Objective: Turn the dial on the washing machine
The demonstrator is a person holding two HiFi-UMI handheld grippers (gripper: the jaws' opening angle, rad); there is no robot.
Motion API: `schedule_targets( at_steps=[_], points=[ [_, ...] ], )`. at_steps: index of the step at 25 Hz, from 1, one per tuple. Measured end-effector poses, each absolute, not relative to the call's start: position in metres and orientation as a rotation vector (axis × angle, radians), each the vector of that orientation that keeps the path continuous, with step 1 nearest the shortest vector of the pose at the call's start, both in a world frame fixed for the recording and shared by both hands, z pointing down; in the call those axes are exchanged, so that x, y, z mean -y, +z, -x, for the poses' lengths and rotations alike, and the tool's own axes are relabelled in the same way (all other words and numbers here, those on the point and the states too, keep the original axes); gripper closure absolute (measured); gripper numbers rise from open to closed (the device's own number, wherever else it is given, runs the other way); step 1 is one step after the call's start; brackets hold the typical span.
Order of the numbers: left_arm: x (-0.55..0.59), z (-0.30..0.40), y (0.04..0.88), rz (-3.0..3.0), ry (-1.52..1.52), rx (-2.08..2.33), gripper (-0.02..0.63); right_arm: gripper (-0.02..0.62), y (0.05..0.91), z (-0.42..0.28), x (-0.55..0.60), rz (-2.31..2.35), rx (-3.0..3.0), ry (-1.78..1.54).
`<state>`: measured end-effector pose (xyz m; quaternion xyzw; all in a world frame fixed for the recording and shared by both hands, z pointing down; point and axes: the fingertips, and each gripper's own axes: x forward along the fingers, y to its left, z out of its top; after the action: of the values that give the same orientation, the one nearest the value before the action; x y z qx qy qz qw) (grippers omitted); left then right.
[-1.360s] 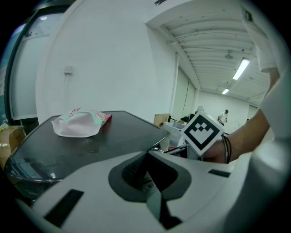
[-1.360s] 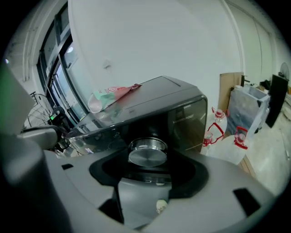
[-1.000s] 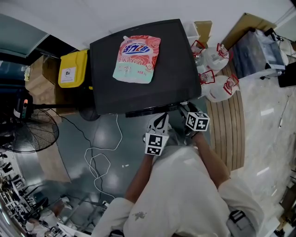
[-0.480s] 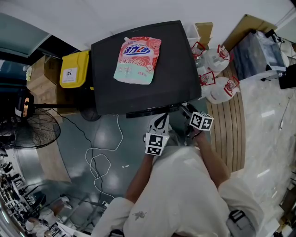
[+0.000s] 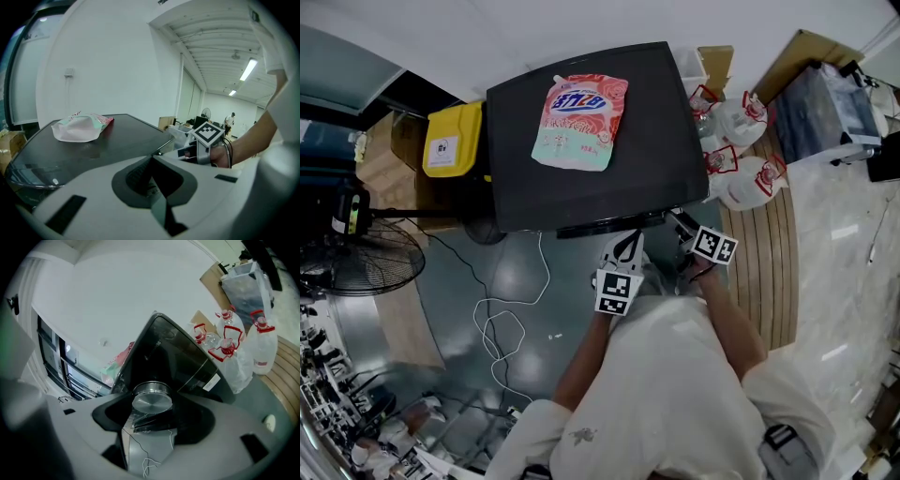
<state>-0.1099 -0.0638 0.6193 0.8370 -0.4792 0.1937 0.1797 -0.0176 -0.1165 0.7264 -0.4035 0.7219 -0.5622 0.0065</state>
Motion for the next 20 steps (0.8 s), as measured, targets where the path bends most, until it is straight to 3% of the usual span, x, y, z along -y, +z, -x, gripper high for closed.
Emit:
schedule_targets(
  at_steps=[20],
  points=[
    [0.0580, 0.1064, 0.6220, -2.357, 0.571, 1.360, 0.592, 0.319, 0.7297, 0.0156, 0.1177, 1.051, -1.979, -1.838]
  ],
)
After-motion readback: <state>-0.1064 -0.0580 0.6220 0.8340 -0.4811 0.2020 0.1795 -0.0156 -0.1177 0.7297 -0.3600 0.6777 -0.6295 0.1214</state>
